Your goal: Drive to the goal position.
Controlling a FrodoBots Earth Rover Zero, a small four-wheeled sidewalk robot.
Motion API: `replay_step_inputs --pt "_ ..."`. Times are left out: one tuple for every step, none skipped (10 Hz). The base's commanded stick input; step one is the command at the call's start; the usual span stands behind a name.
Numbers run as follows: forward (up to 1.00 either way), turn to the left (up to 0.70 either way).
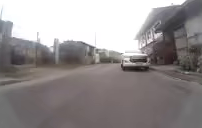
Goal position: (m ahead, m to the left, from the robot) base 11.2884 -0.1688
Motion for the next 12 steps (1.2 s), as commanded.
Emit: replay_step_inputs --pt "1.00 0.00" --pt "1.00 0.00" --pt "1.00 0.00" --pt "1.00 0.00" --pt "1.00 0.00" --pt "1.00 0.00" --pt "1.00 0.00" --pt "1.00 0.00" --pt "1.00 0.00" --pt "1.00 0.00" --pt "1.00 0.00" --pt "1.00 -0.26"
